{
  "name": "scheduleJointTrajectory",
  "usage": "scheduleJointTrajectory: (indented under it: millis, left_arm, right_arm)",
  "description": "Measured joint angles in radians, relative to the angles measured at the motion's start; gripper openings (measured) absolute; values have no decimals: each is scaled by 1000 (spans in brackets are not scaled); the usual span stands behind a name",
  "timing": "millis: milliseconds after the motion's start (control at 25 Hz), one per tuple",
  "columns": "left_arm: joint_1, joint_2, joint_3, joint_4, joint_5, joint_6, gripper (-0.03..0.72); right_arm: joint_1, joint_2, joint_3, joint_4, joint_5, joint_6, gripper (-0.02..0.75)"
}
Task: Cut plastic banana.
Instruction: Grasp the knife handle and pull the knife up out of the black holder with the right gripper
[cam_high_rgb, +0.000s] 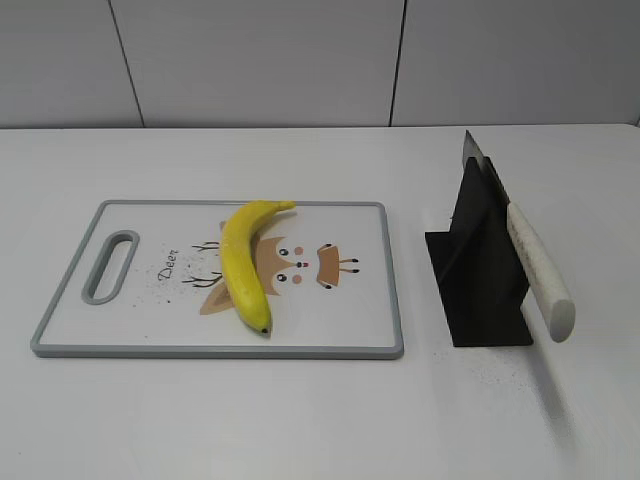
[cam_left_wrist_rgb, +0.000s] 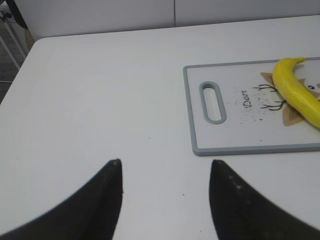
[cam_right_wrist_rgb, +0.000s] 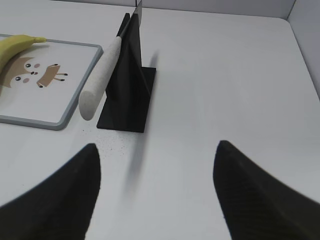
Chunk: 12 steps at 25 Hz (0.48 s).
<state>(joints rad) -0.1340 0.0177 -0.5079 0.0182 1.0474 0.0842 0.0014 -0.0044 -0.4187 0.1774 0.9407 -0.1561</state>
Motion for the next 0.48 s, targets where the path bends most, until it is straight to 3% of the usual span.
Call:
scheduleJointTrajectory:
  millis: [480]
  left_arm:
    - [0,0,0,0,0,0,527]
  right_arm:
    - [0,0,0,0,0,0,552]
